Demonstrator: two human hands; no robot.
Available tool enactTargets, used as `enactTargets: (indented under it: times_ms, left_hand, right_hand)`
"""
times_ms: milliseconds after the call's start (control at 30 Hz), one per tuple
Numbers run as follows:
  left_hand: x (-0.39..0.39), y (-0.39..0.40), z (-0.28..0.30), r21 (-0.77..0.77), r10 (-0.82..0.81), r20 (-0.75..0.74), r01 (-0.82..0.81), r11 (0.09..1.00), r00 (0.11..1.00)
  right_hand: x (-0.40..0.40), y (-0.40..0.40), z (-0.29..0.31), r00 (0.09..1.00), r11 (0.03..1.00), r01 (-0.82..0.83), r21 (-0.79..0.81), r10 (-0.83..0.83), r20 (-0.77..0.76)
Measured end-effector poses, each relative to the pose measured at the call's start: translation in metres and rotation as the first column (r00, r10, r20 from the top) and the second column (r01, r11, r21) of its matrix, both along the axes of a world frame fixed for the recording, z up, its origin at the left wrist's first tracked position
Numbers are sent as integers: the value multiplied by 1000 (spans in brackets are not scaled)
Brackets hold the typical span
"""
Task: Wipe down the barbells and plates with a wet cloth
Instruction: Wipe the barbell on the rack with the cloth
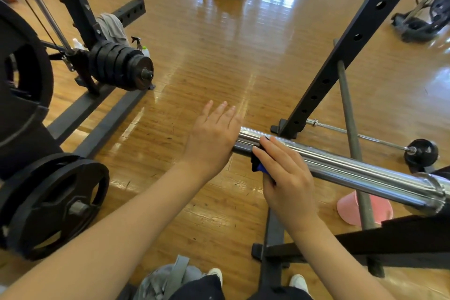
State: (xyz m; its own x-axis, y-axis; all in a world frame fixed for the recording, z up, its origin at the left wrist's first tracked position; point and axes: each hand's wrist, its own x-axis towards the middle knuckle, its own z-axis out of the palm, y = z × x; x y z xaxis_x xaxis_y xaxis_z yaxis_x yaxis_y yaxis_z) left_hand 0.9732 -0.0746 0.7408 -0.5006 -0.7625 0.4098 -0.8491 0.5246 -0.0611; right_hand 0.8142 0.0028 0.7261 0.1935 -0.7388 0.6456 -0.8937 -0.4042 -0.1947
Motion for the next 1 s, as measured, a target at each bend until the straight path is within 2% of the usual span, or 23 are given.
enactTargets:
  times_ms: [67,167,267,367,433,533,633,800,933,1000]
  left_hand:
    - [1,-2,2,27,13,6,-13,1000,1000]
    - [-3,-2,13,141,21,116,-38,989,993]
    - [-6,-7,18,180,23,176,-56,982,984]
    - [-3,-3,16,106,40,146,-56,993,989]
    - [-3,-4,10,77,39,73,-44,996,997]
    - [-6,-3,9,92,35,60,-41,995,998]
    - [-7,-1,15,176,51,108,-70,982,993]
    - [-10,9,12,19,130,216,-137,990,968]
    - [-19,9,-5,-109,42,16,-40,993,999]
    - [-19,5,-7,-119,11,-10,-12,993,1000]
  right_hand:
    - [-4,4,0,1000,1000,16,-11,-16,7]
    - [0,3,8,996,998,56,18,-57,66]
    - [15,-3,16,993,995,68,67,-75,96]
    - [26,-8,13,998,998,2,63,-7,70]
    - [22,-9,11,998,998,-29,52,26,49]
    - [5,-3,7,999,999,-9,34,7,39]
    - [-9,6,2,998,999,33,10,-33,45]
    - [-8,6,10,997,998,60,-20,-60,44]
    - [11,-3,16,998,999,27,22,-29,64]
    - [12,-6,12,999,1000,10,26,-12,40]
